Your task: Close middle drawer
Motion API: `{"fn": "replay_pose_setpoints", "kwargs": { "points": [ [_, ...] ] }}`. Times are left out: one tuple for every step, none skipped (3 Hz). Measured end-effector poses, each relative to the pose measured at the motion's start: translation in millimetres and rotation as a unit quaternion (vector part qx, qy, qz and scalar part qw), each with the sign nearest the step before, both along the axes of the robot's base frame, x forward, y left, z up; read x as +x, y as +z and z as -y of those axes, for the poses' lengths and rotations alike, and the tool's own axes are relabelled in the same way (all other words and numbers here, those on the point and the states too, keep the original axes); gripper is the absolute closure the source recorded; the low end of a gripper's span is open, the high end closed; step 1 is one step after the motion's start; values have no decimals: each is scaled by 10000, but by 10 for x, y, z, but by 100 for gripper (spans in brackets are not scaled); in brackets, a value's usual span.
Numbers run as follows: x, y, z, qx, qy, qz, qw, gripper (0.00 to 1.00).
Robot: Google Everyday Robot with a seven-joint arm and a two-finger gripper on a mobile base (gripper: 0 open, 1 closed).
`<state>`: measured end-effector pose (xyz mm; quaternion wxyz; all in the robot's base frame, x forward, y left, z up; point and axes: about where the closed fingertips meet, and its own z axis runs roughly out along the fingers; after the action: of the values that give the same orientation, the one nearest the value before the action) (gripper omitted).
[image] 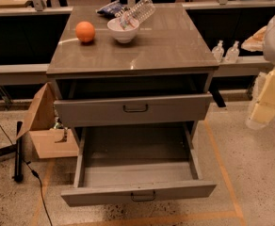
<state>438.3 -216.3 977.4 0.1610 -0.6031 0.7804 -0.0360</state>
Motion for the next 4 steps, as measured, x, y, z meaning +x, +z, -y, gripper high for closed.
{"fn": "replay_pose_setpoints", "kwargs": {
  "points": [
    [0, 0, 0, 0, 0, 1, 10000, 0],
    [39, -136, 35, 69, -62, 170, 9998, 17],
    [-48, -658, 105, 346, -31, 294, 9990, 41],
    [-162, -1313, 130, 599, 334, 380, 9969, 63]
  ]
}}
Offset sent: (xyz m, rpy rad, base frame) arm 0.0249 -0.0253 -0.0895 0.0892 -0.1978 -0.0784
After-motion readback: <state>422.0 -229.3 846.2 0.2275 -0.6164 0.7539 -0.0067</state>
